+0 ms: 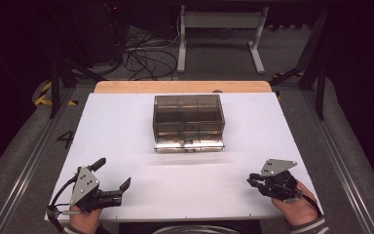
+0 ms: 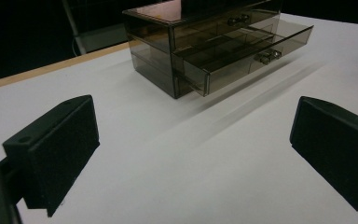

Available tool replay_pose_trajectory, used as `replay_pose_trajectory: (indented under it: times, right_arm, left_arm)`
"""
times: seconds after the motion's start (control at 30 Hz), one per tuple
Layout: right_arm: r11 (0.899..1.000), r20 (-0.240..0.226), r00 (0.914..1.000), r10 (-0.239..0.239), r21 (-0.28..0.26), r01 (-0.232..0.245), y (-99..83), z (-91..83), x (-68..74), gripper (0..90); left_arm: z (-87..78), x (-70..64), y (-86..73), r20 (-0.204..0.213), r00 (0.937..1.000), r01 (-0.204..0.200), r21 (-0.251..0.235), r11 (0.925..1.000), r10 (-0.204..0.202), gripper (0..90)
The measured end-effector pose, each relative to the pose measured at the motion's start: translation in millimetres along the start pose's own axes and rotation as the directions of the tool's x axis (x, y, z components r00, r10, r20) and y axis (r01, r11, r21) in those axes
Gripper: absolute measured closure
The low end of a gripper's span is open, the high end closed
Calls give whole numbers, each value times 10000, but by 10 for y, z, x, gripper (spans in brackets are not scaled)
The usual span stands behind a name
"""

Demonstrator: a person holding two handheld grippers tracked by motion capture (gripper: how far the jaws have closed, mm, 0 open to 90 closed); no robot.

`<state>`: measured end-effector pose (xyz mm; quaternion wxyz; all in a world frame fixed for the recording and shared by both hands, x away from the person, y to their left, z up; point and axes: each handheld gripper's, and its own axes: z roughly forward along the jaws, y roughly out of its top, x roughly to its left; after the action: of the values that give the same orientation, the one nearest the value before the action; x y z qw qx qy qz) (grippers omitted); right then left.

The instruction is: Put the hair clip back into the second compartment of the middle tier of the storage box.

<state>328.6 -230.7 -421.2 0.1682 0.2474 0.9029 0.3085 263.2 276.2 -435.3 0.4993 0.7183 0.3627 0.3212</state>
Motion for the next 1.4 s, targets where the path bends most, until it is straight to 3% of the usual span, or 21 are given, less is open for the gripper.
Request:
replay_pose_trajectory:
  times: [0.7, 1.4]
  right_arm:
    - [9980, -64, 9999, 137, -610, -141, 40, -41, -28, 761]
    - [9862, -608, 9981, 137, -1640, -235, 462, -74, -144, 761]
  left_arm:
    - [6, 2, 1, -7, 10000, 23, 24, 10000, -23, 20]
    - [8, 11, -1, 2, 9999, 107, 14, 9999, -107, 20]
